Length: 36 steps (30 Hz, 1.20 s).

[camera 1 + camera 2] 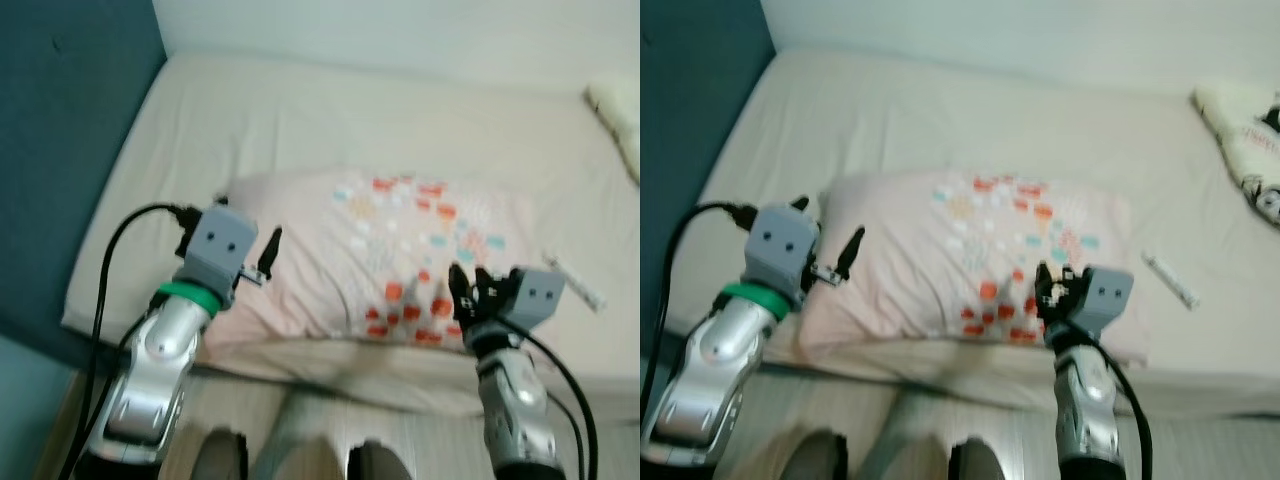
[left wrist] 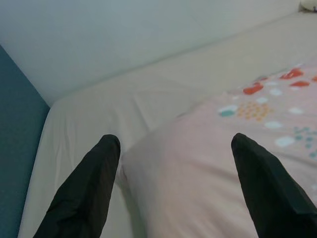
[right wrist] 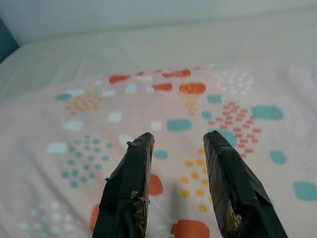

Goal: Clean up the room

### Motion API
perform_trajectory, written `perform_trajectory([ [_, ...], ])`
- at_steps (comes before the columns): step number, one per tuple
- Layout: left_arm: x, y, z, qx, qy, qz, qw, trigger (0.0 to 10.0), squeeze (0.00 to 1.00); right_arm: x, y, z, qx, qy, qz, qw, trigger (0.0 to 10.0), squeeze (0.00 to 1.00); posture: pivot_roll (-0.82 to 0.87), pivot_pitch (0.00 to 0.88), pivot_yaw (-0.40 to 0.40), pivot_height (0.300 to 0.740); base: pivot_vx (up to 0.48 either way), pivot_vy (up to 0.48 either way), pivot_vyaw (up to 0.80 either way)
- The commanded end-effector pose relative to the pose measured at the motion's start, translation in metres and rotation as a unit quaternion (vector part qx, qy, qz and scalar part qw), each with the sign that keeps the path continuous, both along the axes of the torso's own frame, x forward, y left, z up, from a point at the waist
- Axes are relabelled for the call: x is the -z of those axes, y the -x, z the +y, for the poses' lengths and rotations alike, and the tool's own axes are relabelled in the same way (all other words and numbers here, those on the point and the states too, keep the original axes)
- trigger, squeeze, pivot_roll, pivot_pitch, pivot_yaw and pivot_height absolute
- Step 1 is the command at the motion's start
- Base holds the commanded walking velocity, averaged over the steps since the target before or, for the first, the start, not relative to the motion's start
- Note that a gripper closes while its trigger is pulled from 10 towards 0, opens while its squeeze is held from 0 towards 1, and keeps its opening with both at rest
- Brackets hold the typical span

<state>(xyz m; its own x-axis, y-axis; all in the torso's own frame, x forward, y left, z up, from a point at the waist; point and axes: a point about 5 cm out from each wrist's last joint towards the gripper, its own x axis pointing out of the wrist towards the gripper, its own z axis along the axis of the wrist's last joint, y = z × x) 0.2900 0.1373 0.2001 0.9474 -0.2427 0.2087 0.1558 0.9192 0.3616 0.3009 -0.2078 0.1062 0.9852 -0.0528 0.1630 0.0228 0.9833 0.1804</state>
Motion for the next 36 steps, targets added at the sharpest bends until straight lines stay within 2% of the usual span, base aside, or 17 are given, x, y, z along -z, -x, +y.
perform_trajectory([
  [1, 0.010, 0.000, 0.000, 0.000, 0.005, 0.026, 1.000, 10.0, 0.00, 0.009, 0.005, -0.004, 0.007, 0.003, 0.015, 1.000, 10.0, 0.00, 0.13, 0.136, -0.063, 0.714, 0.000, 0.000, 0.00],
  [5, 0.022, -0.002, 0.005, -0.015, 0.034, 0.058, 0.998, 10.0, 0.00, 0.011, 0.005, -0.004, 0.010, 0.007, 0.018, 1.000, 10.0, 0.00, 0.13, 0.132, -0.062, 0.739, 0.000, 0.000, 0.00],
  [11, 0.031, -0.003, 0.006, -0.021, 0.053, 0.080, 0.995, 10.0, 0.00, 0.017, 0.005, -0.002, 0.035, 0.023, 0.036, 0.998, 10.0, 0.00, 0.13, 0.132, -0.062, 0.740, 0.000, 0.000, 0.00],
  [25, 0.029, -0.007, -0.001, -0.007, 0.057, 0.078, 0.995, 10.0, 0.00, 0.020, 0.003, 0.004, 0.024, 0.014, 0.034, 0.999, 10.0, 0.00, 0.12, 0.122, -0.059, 0.740, 0.000, 0.000, 0.00],
  [36, 0.028, -0.009, -0.001, -0.011, 0.059, 0.073, 0.996, 10.0, 0.00, 0.020, 0.001, 0.005, 0.025, 0.011, 0.032, 0.999, 10.0, 0.00, 0.12, 0.115, -0.058, 0.740, 0.000, 0.320, 0.00],
])
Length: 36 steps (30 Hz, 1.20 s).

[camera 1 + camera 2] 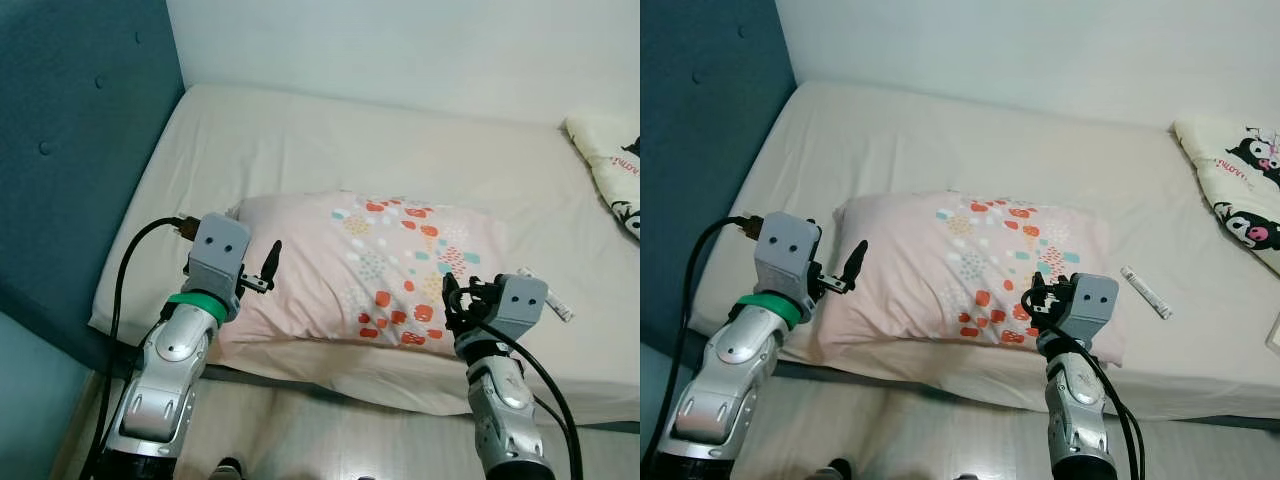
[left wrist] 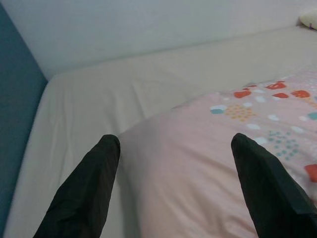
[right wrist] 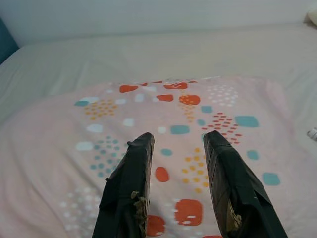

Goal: Clean up the room

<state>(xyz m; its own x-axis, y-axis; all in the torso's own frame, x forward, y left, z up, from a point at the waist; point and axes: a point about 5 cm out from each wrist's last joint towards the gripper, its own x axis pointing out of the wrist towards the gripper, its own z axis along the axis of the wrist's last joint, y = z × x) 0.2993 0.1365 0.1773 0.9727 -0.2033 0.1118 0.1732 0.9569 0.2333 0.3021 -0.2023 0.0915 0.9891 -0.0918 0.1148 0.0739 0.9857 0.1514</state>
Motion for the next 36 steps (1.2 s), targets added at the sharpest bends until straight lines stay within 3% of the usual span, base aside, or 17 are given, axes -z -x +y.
perform_trajectory([
  [1, 0.0049, -0.0001, -0.0001, 0.000, 0.001, 0.009, 1.000, 10.0, 0.00, 0.0052, 0.0022, -0.0006, 0.003, -0.002, 0.007, 1.000, 10.0, 0.00, 0.12, 0.115, -0.058, 0.740, 0.000, 0.337, 0.00],
  [36, 0.0017, -0.0021, 0.0006, 0.001, -0.006, 0.002, 1.000, 10.0, 0.00, 0.0084, 0.0026, 0.0006, 0.007, -0.008, 0.007, 1.000, 10.0, 0.00, 0.13, 0.119, -0.048, 0.740, 0.000, 0.334, 0.00],
])
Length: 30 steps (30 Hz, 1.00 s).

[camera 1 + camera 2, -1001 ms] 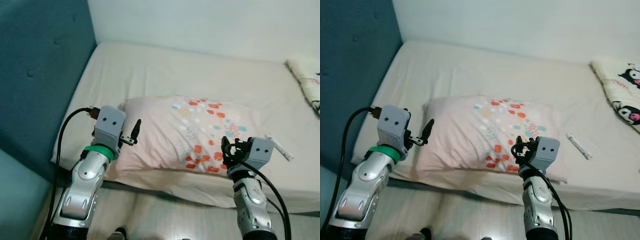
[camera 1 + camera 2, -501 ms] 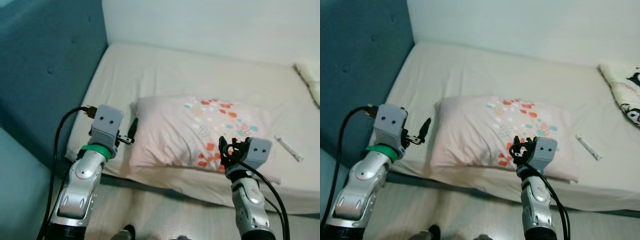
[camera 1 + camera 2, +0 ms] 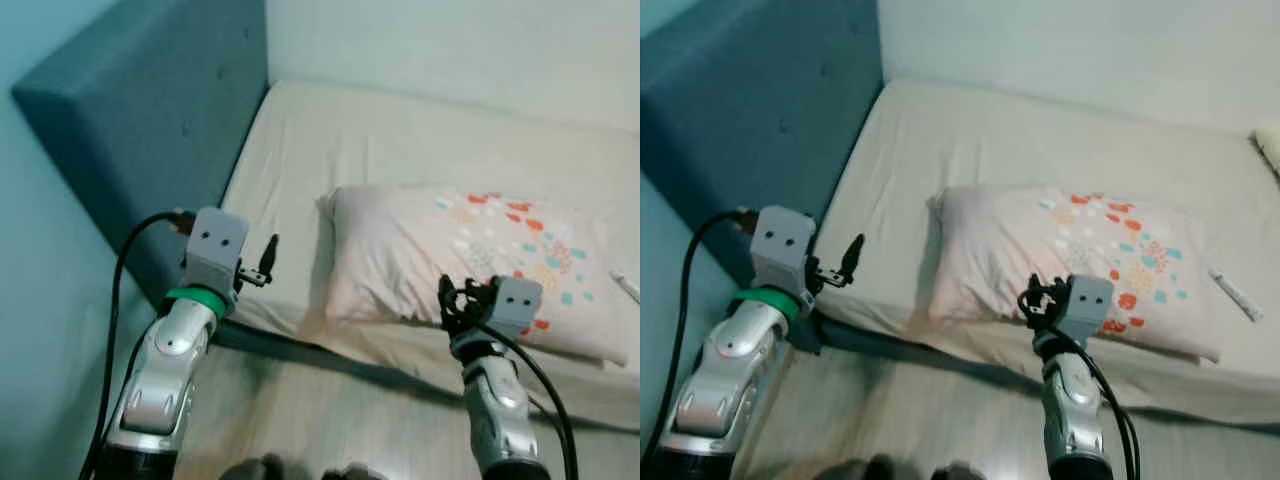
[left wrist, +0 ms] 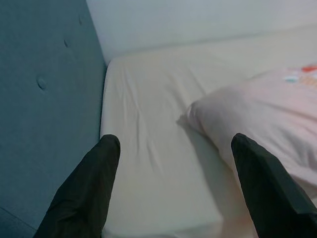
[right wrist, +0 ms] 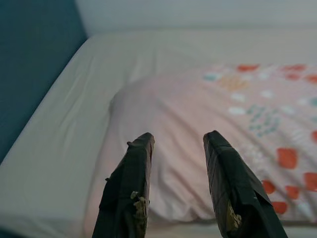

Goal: Clean up the room

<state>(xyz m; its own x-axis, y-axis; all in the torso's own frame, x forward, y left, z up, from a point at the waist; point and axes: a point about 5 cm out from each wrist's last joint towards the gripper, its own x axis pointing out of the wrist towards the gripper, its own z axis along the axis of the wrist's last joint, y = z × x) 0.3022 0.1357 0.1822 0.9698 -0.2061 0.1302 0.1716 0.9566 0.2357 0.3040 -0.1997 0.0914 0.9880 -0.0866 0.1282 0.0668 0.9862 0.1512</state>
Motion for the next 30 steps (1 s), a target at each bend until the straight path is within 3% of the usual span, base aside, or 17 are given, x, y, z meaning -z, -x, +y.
perform_trajectory([
  [1, 0.006, 0.001, 0.001, 0.001, -0.014, 0.007, 1.000, 10.0, 0.00, 0.008, 0.004, -0.002, 0.010, -0.009, 0.014, 1.000, 10.0, 0.00, 0.13, 0.119, -0.048, 0.740, 0.000, 0.000, 0.00],
  [15, 0.003, 0.002, -0.005, 0.019, -0.015, -0.011, 1.000, 10.0, 0.00, 0.009, 0.004, -0.002, 0.011, -0.010, 0.014, 1.000, 10.0, 0.00, 0.13, 0.118, -0.048, 0.740, 0.000, 0.000, 0.00],
  [30, 0.003, 0.003, -0.009, 0.027, -0.012, -0.017, 0.999, 10.0, 0.00, 0.009, 0.004, -0.003, 0.012, -0.007, 0.014, 1.000, 10.0, 0.00, 0.12, 0.120, -0.047, 0.740, 0.408, 0.000, 0.00],
])
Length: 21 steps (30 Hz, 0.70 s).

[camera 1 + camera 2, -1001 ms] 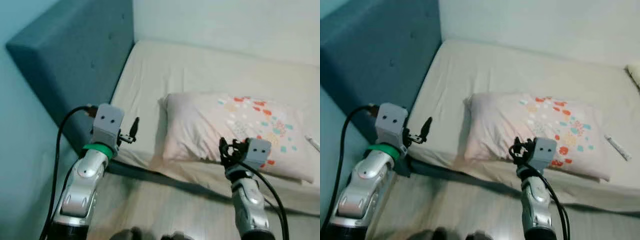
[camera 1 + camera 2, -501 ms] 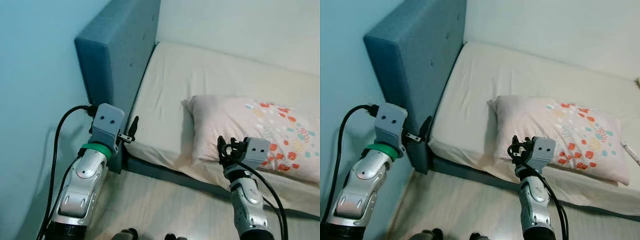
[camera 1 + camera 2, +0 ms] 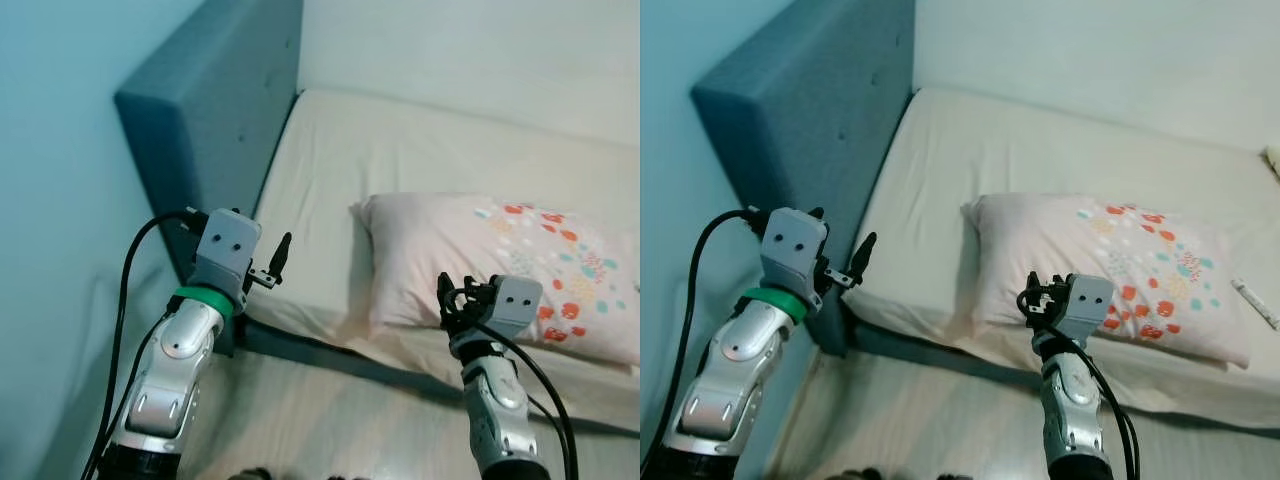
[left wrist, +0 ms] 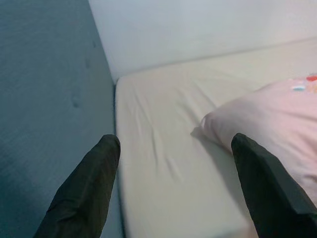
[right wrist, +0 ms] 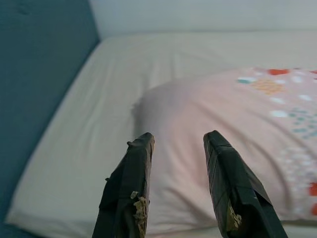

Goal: Clean up the room

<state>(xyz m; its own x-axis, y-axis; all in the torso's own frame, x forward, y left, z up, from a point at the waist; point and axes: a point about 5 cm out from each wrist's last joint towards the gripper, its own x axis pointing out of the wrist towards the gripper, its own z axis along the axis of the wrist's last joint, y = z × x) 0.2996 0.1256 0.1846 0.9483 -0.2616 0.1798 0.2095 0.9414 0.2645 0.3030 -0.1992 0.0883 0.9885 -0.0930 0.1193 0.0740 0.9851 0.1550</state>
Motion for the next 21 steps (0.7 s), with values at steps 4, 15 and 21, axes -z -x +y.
perform_trajectory([
  [4, 0.0061, 0.0006, 0.0010, -0.001, -0.003, 0.011, 1.000, 10.0, 0.00, 0.0065, 0.0037, -0.0034, 0.008, -0.005, 0.011, 1.000, 10.0, 0.00, 0.12, 0.120, -0.047, 0.740, 0.480, 0.000, 0.00],
  [15, 0.0065, 0.0004, 0.0004, -0.002, 0.001, 0.009, 1.000, 10.0, 0.00, 0.0071, 0.0038, -0.0043, 0.008, -0.002, 0.013, 1.000, 10.0, 0.00, 0.12, 0.121, -0.051, 0.740, 0.443, 0.000, 0.00],
  [21, 0.0056, 0.0020, -0.0008, 0.009, 0.008, 0.008, 1.000, 10.0, 0.00, 0.0072, 0.0036, -0.0046, 0.008, -0.002, 0.013, 1.000, 10.0, 0.00, 0.12, 0.118, -0.052, 0.740, 0.000, 0.000, 0.00],
])
